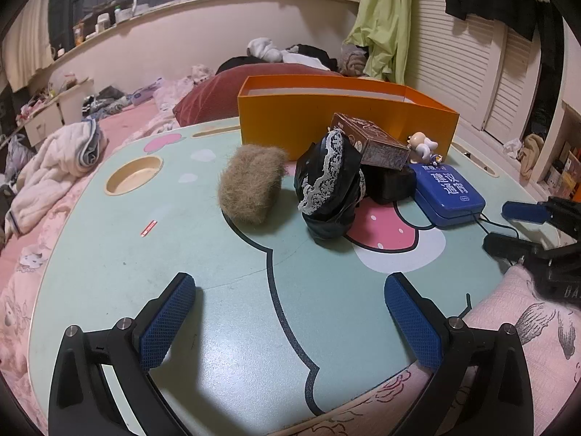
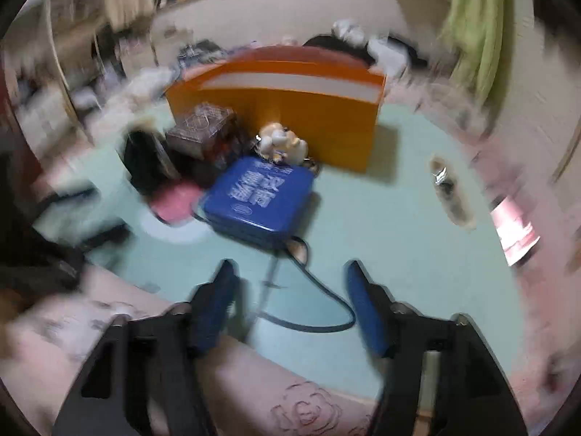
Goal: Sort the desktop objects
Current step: 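Reach the left gripper into the box and grasp the green toy car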
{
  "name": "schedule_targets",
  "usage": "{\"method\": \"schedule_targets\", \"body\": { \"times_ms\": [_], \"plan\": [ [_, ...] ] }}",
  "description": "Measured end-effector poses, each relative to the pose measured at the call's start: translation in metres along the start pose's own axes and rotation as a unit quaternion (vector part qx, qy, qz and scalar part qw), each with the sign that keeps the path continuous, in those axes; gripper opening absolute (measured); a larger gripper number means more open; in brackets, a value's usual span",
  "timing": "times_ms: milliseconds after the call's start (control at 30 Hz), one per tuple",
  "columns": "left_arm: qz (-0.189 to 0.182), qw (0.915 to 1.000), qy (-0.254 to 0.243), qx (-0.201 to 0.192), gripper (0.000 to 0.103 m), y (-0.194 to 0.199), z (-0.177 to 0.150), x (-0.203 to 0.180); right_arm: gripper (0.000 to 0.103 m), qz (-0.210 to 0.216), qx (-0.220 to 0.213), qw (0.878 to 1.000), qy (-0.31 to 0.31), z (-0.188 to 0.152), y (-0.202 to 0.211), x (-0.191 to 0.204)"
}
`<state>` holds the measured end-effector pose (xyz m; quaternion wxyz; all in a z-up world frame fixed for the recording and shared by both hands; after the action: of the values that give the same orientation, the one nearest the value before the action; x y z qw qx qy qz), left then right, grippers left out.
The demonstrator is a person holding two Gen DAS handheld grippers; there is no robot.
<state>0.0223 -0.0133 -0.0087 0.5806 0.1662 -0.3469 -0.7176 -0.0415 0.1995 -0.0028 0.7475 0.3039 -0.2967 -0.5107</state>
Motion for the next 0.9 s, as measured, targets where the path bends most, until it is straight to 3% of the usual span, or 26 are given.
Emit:
{"method": "schedule_targets", "body": {
  "times_ms": [133, 200, 267, 367, 433, 467, 500, 567, 633, 667, 733, 767, 800, 867, 900],
  "plan": [
    [0.001, 1.0000, 0.000, 0.001, 0.103, 0.002, 0.001, -0.002, 0.088, 0.006, 0.008, 1.000, -0.018, 0.004, -0.013, -0.009],
    [0.019, 0.9997, 0.009, 0.011, 0.102, 0.003, 0.004, -0.001, 0.089, 0.005, 0.008, 1.000, -0.023, 0.003, -0.016, -0.014],
    [0.033, 0.9993, 0.020, -0.001, 0.092, 0.012, 0.013, 0.002, 0.089, 0.006, 0.008, 1.000, -0.023, 0.003, -0.017, -0.016],
    [-0.019, 0.9967, 0.046, -0.065, 0.088, 0.037, 0.050, 0.013, 0.089, 0.006, 0.008, 1.000, -0.023, 0.002, -0.016, -0.014],
    [-0.057, 0.9949, 0.054, -0.063, 0.075, 0.039, 0.084, 0.021, 0.090, 0.006, 0.008, 1.000, -0.023, 0.002, -0.016, -0.015],
    [-0.080, 0.9933, 0.062, -0.056, 0.058, 0.035, 0.101, 0.025, 0.090, 0.007, 0.008, 1.000, -0.023, 0.002, -0.016, -0.015],
    [-0.118, 0.9892, 0.077, -0.040, 0.047, 0.026, 0.125, 0.031, 0.090, 0.007, 0.007, 1.000, -0.023, 0.000, -0.013, -0.011],
    [-0.190, 0.9770, 0.097, -0.001, 0.045, 0.000, 0.160, 0.038, 0.090, 0.006, 0.007, 1.000, -0.023, -0.002, -0.011, -0.010],
    [-0.231, 0.9641, 0.118, 0.060, 0.046, -0.038, 0.188, 0.039, 0.090, 0.007, 0.007, 1.000, -0.023, -0.002, -0.011, -0.011],
    [-0.235, 0.9595, 0.128, 0.088, 0.048, -0.053, 0.195, 0.038, 0.090, 0.007, 0.007, 1.000, -0.023, -0.002, -0.011, -0.010],
    [-0.251, 0.9393, 0.149, 0.181, 0.053, -0.097, 0.207, 0.028, 0.090, 0.007, 0.007, 1.000, -0.023, 0.001, -0.009, -0.011],
    [-0.255, 0.9341, 0.146, 0.203, 0.055, -0.110, 0.209, 0.022, 0.090, 0.008, 0.006, 1.000, -0.023, 0.001, -0.009, -0.011],
    [-0.255, 0.9310, 0.138, 0.222, 0.056, -0.122, 0.210, 0.014, 0.090, 0.008, 0.006, 1.000, -0.023, 0.002, -0.009, -0.011],
    [-0.218, 0.9350, 0.104, 0.260, 0.057, -0.145, 0.214, -0.005, 0.090, 0.009, 0.006, 1.000, -0.023, 0.005, -0.008, -0.010],
    [-0.196, 0.9382, 0.085, 0.272, 0.062, -0.153, 0.214, -0.013, 0.090, 0.009, 0.006, 1.000, -0.023, 0.005, -0.008, -0.010]
  ]
}}
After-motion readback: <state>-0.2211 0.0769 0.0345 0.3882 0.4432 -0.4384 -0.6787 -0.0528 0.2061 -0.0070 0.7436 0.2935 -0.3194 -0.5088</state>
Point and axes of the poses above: each gripper's, at about its wrist camera, not at the fingertips, and y roughly against the way its jaws point, x to its left, z to its top, the point moved 1 cm from there along -y, roughly the way its jaws point, and after that the axes turned 15 degrees about -y, right-handed, at the moved point
